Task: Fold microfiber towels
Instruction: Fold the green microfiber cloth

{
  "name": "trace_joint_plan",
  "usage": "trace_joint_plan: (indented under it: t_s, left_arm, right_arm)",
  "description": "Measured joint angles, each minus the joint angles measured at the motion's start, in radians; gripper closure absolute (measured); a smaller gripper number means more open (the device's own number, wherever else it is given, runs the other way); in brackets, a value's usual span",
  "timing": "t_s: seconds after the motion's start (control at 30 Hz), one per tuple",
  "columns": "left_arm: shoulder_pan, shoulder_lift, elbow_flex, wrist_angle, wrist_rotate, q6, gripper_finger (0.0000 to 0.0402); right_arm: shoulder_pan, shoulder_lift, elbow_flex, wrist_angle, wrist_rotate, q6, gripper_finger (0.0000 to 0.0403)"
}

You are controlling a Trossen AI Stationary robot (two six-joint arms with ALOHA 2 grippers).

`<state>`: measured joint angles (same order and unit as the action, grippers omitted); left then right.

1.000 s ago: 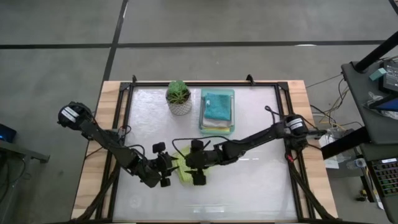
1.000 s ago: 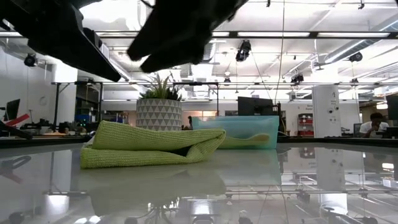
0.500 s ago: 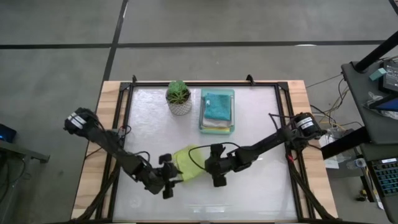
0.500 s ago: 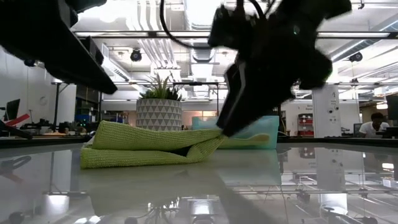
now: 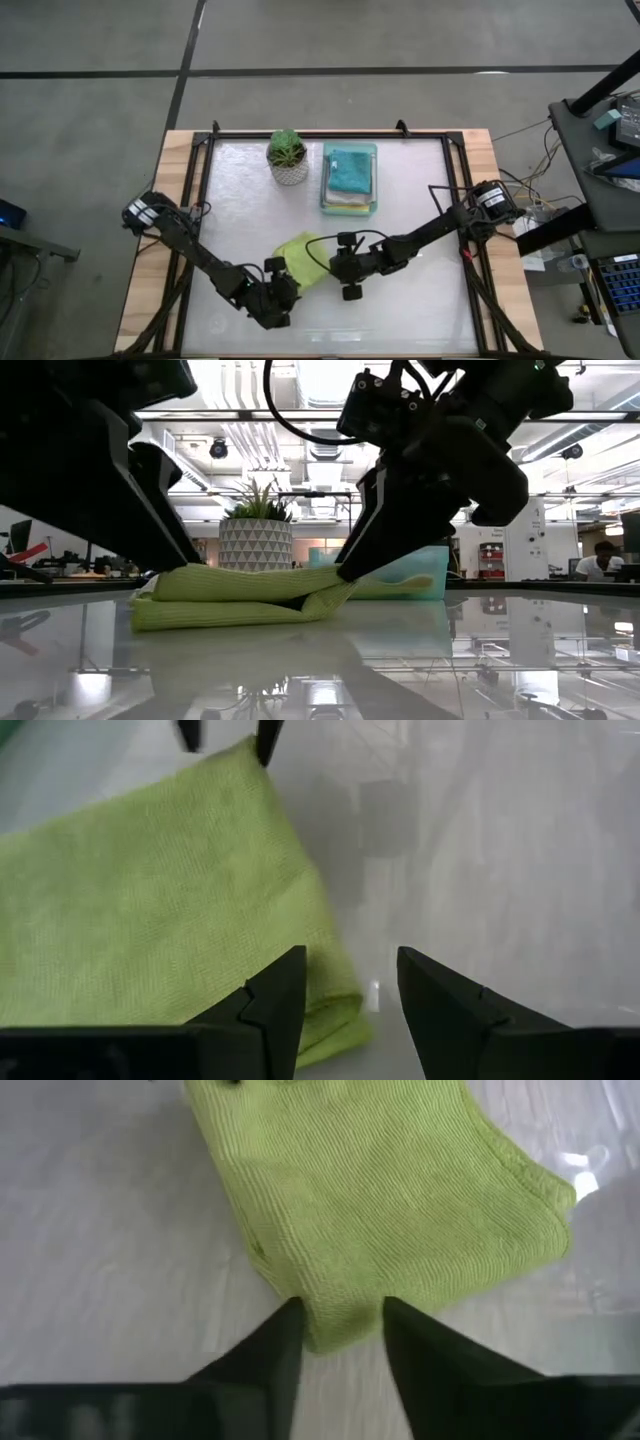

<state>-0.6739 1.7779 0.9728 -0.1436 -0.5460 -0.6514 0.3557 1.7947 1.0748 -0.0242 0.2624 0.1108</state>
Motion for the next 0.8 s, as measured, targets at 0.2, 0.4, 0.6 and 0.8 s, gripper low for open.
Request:
trace_joint_plan:
  t_s: [0.2, 0.4, 0.6, 0.8]
  left_arm:
    - [0.0, 0.0, -0.024, -0.033, -0.03, -0.048, 0.0271]
    - [0.0, 0.002, -0.027, -0.06, 0.031, -0.042, 0.0363]
    - [0.0, 0.002, -0.029, -0.088, 0.144, -0.044, 0.038]
    - [0.0, -0.006, -0.027, -0.126, 0.174, -0.045, 0.0348]
  right_arm:
    - [0.001, 0.0, 0.0, 0.007, -0.005, 0.0, 0.0367]
    - [0.009, 0.0, 0.0, 0.015, -0.079, 0.025, 0.039]
    - [0.018, 0.0, 0.0, 0.016, -0.136, 0.131, 0.039]
    - [0.031, 0.001, 0.0, 0.015, -0.159, 0.16, 0.0357]
